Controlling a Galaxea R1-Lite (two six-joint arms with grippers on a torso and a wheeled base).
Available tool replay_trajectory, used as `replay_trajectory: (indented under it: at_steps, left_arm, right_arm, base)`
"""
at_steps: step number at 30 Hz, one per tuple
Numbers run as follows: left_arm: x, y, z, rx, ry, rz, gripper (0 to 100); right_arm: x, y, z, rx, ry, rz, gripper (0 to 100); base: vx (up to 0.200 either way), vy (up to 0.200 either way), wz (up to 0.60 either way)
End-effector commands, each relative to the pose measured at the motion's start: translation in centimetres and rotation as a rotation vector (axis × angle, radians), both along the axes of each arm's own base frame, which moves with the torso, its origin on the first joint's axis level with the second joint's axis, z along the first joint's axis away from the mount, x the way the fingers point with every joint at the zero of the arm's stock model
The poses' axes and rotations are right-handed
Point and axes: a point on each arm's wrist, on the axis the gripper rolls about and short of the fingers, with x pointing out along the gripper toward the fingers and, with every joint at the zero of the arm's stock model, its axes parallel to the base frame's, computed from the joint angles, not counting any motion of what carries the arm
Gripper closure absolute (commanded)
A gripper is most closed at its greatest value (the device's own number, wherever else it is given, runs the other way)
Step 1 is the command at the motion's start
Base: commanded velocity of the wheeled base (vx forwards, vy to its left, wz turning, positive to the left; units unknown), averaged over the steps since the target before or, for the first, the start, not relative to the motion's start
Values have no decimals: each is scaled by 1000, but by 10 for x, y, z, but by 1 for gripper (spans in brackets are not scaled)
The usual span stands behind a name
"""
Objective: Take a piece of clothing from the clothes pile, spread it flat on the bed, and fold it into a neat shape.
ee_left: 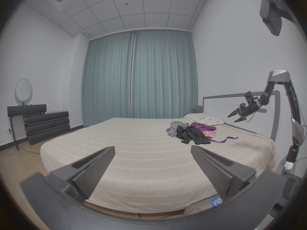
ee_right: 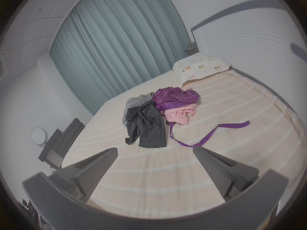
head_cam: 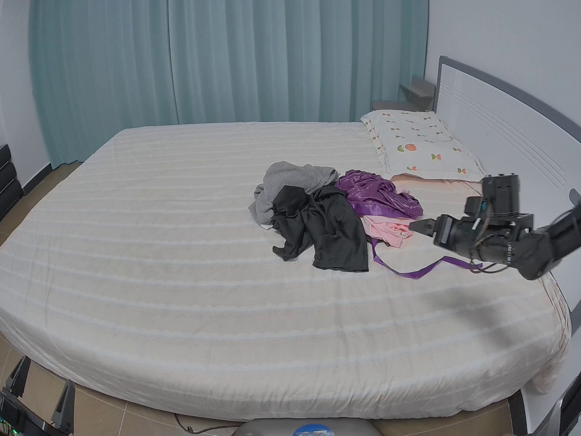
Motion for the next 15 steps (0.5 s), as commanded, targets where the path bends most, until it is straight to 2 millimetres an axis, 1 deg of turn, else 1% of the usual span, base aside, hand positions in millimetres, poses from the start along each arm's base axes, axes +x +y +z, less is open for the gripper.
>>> replay_trajectory:
  at_steps: [1, 4, 6, 8, 9, 10, 15]
  left_arm:
    - [1, 0, -5, 0, 8, 0, 0]
    - [1, 0, -5, 0, 8, 0, 0]
    - [1, 0, -5, 0, 8, 0, 0]
    - [1, 0, -5, 0, 8, 0, 0]
    - [1, 0, -5, 0, 8, 0, 0]
    - [1, 0, -5, 0, 8, 0, 0]
    - [1, 0, -5, 0, 8, 0, 0]
  right_arm:
    - [110, 64, -134, 48, 147, -12, 0]
    - [122, 69, -143, 60, 159, -19, 0]
    - [127, 76, -146, 71, 167, -19, 0]
    - [130, 79, -153, 64, 179, -26, 0]
    - [130, 79, -153, 64, 179, -26, 0]
    - [135, 84, -161, 55, 175, -39, 0]
    - [143, 86, -172, 45, 177, -54, 0]
  base:
    - [0, 0, 0]
    - [0, 0, 0]
    - [0, 0, 0]
    - [0, 0, 0]
    - [0, 0, 0]
    - [0, 0, 0]
    - [0, 0, 0]
